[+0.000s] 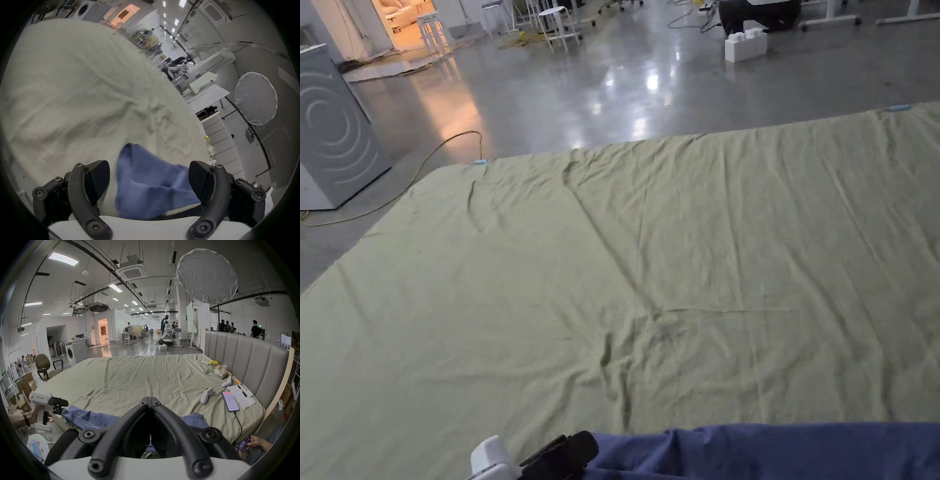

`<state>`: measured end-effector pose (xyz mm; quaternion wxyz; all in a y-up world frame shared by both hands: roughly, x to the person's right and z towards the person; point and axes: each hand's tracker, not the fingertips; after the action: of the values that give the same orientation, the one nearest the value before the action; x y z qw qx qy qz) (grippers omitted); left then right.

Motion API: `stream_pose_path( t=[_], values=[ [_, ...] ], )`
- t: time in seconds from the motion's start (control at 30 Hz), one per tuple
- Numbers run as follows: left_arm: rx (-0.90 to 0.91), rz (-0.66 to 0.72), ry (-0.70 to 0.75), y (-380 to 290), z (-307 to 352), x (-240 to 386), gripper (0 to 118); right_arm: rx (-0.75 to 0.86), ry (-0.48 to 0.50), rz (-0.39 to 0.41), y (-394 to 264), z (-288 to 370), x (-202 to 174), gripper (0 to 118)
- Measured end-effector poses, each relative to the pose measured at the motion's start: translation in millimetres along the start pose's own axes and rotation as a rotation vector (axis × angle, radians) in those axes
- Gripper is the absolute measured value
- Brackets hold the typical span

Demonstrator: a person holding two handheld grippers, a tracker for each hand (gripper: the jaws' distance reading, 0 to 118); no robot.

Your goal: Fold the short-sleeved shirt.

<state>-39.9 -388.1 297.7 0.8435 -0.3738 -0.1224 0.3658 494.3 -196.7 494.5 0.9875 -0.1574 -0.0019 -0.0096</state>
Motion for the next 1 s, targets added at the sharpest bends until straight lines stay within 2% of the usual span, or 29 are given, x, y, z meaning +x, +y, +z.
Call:
stream_pose_path(
  t=[0.07,0.13,0.2,0.23,0.27,0.3,0.33,0.47,0.6,0.7,0.87,0.9,0.93,1.0],
  values=[
    [0.022,0.049,-0.08,-3,-4,-5,101,-0.015,-0.002,-0.006,-2,-2,0,0],
    [0.004,0.182,-0.227,-3,-8,-9,101,-0.024,0.001,-0.009,-2,-2,-1,0],
    [-0.058,0.266,-0.263,-7,-22,-12,99,-0.03,0.007,-0.013,-2,-4,-3,0],
    [-0.052,0.254,-0.243,-9,-24,-9,91,-0.034,0.013,-0.012,-2,-5,-3,0],
    [-0.042,0.239,-0.235,-9,-25,-6,69,-0.037,0.014,-0.005,-1,-5,-5,0],
    [-0.056,0.251,-0.201,-8,-28,-8,21,-0.039,0.013,0.006,-1,-4,-7,0],
    [-0.063,0.265,-0.166,-8,-31,-9,12,-0.04,0.012,0.018,-1,-3,-8,0],
    [0.0,0.212,-0.154,-4,-18,-1,12,-0.051,0.013,0.033,-3,-2,-7,0],
    [0.129,0.238,-0.164,23,9,-3,12,-0.061,0.014,0.003,-6,-2,-3,0],
    [0.214,0.148,-0.078,56,48,-1,12,-0.059,0.017,-0.006,-10,0,2,0],
    [0.262,-0.096,0.094,99,97,9,12,-0.062,0.027,-0.049,-13,-1,6,0],
    [0.265,-0.157,0.113,100,99,20,12,-0.06,0.028,-0.066,-14,-1,8,0],
    [0.258,-0.161,0.121,96,97,32,12,-0.058,0.032,-0.083,-15,-1,9,0],
    [0.245,-0.228,0.06,78,87,62,12,-0.058,0.036,-0.105,-16,-2,10,0]
  ],
)
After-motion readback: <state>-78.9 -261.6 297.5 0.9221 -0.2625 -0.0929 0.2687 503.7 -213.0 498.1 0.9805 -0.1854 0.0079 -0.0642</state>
